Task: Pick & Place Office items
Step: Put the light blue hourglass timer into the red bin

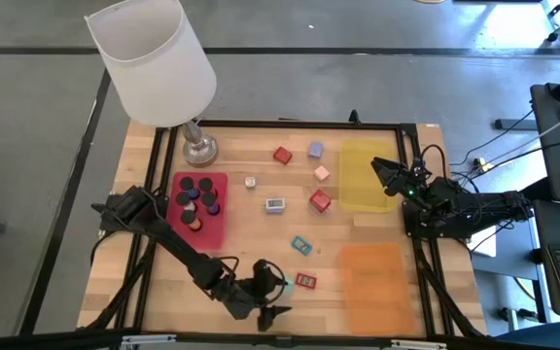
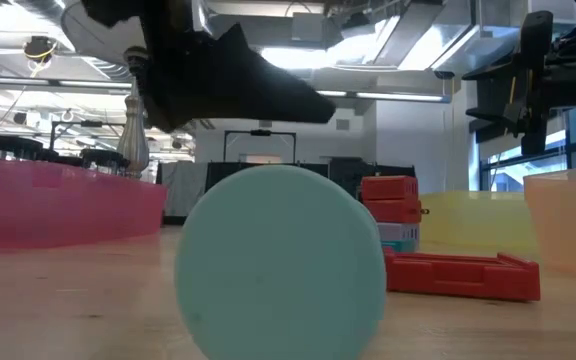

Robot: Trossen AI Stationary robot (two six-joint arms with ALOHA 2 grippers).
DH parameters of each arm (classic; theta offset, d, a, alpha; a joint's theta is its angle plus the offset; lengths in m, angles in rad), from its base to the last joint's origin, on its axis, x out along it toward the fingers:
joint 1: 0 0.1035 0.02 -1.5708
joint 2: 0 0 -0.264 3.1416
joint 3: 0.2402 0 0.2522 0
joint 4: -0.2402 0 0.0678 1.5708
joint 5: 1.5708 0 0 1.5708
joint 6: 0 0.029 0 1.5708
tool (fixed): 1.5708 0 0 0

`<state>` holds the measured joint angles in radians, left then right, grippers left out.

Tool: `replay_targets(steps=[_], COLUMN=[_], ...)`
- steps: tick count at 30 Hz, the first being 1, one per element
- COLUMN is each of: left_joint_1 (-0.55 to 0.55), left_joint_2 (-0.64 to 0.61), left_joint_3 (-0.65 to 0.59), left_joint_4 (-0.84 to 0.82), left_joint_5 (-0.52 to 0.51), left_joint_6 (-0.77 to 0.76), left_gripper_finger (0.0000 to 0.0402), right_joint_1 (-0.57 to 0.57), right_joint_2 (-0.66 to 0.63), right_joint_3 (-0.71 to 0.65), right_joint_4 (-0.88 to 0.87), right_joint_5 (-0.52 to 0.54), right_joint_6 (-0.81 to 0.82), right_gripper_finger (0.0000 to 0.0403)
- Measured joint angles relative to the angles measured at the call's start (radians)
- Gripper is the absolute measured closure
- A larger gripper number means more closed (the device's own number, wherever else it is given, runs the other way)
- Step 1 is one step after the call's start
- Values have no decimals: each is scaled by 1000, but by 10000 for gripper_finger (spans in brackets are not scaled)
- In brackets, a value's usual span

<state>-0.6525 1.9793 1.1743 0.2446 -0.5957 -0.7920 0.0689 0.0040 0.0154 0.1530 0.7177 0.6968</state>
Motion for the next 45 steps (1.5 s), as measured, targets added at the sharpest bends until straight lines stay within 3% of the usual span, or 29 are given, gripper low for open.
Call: replay_targets(steps=[7, 12, 18, 30, 45], left_joint_1=[5, 44, 94, 159, 164], left_joint_2=[13, 53, 144, 178, 203], left_joint_3=[268, 415, 513, 546, 546], left_joint_4=[-594, -821, -922, -943, -962], left_joint_5=[-14, 37, 197, 353, 360], left_joint_6=[-344, -667, -867, -909, -953], left_gripper_finger=[66, 66, 66, 66, 66], right_joint_1=[0, 0, 0, 0, 0], right_joint_2=[0, 0, 0, 0, 0], right_joint_3=[0, 0, 0, 0, 0], right_joint_4=[0, 0, 0, -3, -2], right_joint_5=[0, 0, 0, 0, 0], right_joint_6=[0, 0, 0, 0, 0], right_gripper_finger=[121, 121, 121, 121, 121])
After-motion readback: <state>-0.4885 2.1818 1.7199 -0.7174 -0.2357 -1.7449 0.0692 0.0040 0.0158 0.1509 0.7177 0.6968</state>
